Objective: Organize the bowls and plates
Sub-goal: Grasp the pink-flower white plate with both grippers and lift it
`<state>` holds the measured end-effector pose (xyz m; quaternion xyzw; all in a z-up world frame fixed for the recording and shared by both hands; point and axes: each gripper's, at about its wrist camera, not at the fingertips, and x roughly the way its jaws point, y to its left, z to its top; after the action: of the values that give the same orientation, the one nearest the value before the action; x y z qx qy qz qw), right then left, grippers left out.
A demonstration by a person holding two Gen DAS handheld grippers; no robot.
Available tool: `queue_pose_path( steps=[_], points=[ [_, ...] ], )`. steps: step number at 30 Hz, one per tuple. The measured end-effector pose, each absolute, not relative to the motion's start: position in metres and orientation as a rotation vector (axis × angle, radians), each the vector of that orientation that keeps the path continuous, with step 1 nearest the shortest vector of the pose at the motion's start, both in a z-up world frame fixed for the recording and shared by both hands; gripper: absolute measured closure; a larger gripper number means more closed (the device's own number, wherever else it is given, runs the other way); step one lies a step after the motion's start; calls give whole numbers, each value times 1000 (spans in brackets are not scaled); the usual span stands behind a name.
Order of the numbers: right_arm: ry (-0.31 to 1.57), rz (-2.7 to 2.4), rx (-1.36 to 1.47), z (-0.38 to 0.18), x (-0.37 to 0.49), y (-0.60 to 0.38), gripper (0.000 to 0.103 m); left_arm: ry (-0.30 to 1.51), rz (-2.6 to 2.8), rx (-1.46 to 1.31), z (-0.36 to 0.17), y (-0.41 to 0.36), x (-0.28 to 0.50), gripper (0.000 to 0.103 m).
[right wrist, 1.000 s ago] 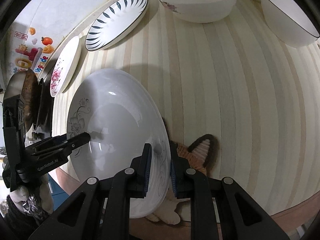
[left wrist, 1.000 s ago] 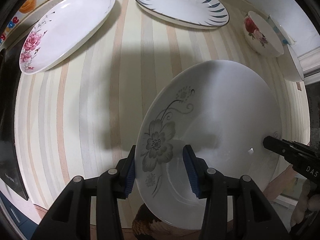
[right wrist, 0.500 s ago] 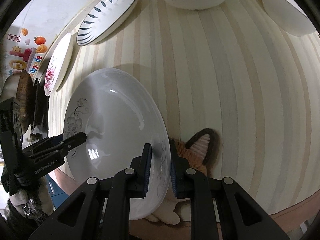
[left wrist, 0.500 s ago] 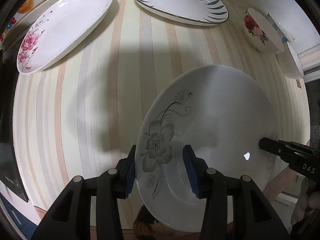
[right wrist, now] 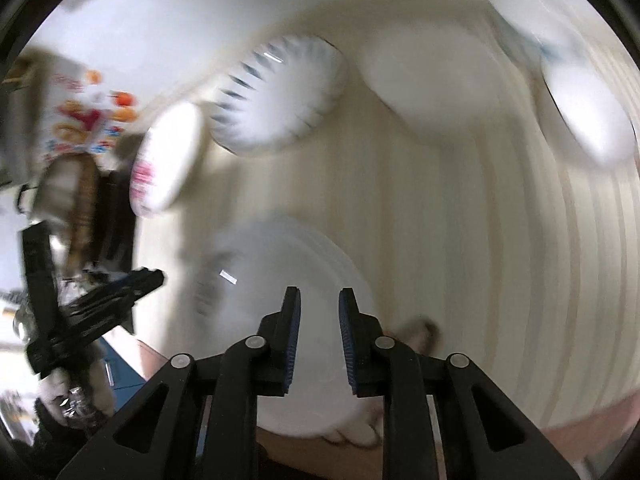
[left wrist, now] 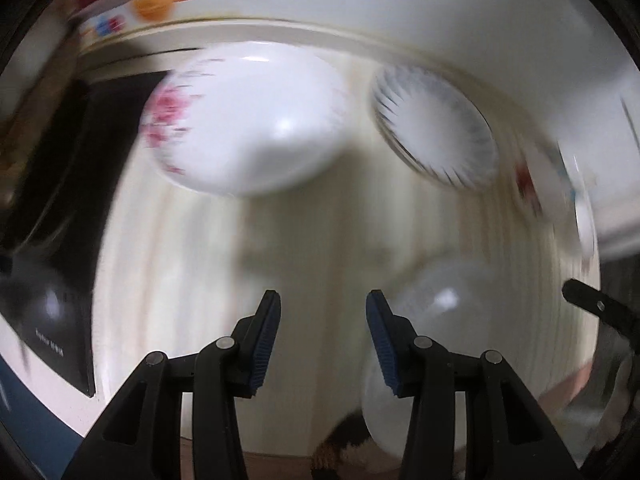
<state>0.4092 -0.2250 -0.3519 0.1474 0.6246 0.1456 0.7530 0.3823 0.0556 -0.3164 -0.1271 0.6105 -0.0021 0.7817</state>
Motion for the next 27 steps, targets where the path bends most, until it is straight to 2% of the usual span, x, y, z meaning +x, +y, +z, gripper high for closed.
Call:
queue_pose_path(
  steps=[2, 3, 8, 15, 19, 21, 23, 27],
  points=[
    [1312, 408, 286, -334, 434, -197, 69, 1318, 55, -343, -323, 78, 393, 61],
    [1280, 462, 262, -327, 451, -177, 68, 1315, 98, -399, -328, 96, 400, 61],
    [1211, 597, 169, -331, 536, -93, 68, 1297, 240, -525, -347, 144, 423, 61],
    [1266, 624, 19, -388, 642, 2, 68, 1313, 336, -516, -377, 166, 455, 61],
    [1313, 630, -42, -417, 670, 28, 71, 1316, 331, -520, -388, 169, 470, 62],
    [1337, 632, -60, -430, 679, 31, 78, 1294, 319, -508, -389, 169, 477, 71],
    [1354, 662, -51, -436, 682, 35, 85, 1287, 326, -488, -388, 168, 481, 71],
    [1325, 666, -76, -436, 679, 38, 86, 1287, 326, -469, -386, 168, 486, 71]
  ],
)
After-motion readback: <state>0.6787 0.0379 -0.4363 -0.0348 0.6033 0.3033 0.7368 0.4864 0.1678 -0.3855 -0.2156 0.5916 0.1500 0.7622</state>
